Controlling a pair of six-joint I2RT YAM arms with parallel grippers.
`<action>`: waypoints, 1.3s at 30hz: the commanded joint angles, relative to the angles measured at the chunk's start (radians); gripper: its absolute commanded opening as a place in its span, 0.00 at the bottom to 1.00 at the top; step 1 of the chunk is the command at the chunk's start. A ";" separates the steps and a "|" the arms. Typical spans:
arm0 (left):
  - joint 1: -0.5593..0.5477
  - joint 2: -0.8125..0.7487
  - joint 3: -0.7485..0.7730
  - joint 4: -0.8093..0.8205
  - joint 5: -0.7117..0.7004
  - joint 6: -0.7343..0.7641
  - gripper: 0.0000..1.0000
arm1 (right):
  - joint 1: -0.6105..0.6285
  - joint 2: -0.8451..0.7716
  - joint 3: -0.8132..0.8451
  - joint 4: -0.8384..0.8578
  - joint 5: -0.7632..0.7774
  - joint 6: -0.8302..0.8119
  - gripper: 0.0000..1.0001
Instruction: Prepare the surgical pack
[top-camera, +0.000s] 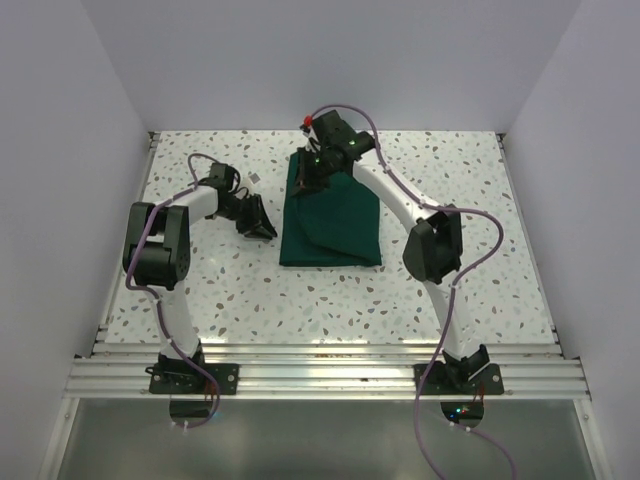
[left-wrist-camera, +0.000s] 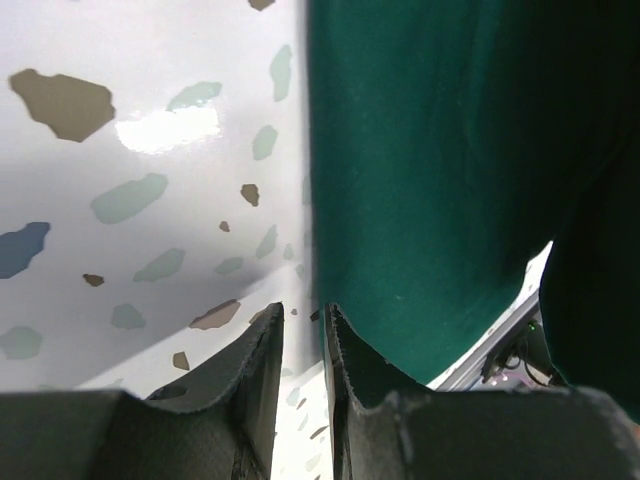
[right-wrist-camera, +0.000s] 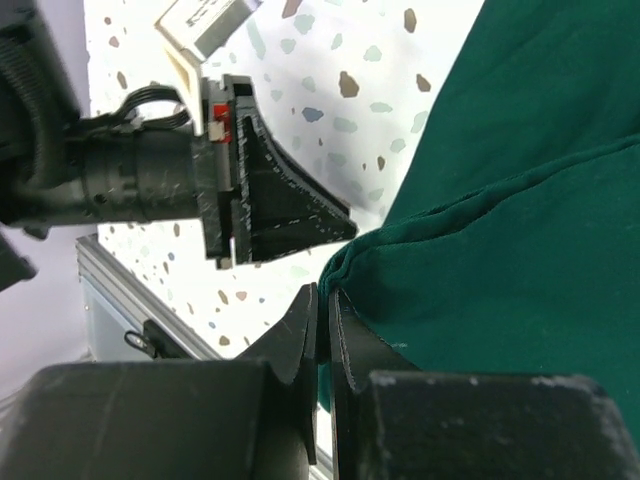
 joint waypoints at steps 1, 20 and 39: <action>0.005 -0.040 0.007 -0.001 -0.046 0.002 0.27 | 0.009 0.039 0.002 0.078 -0.029 0.008 0.00; 0.093 -0.068 0.074 -0.081 -0.078 0.034 0.29 | 0.054 0.200 0.080 0.057 -0.089 0.023 0.20; -0.008 -0.062 0.116 0.177 0.295 -0.144 0.19 | -0.195 -0.232 -0.507 0.086 -0.351 -0.196 0.35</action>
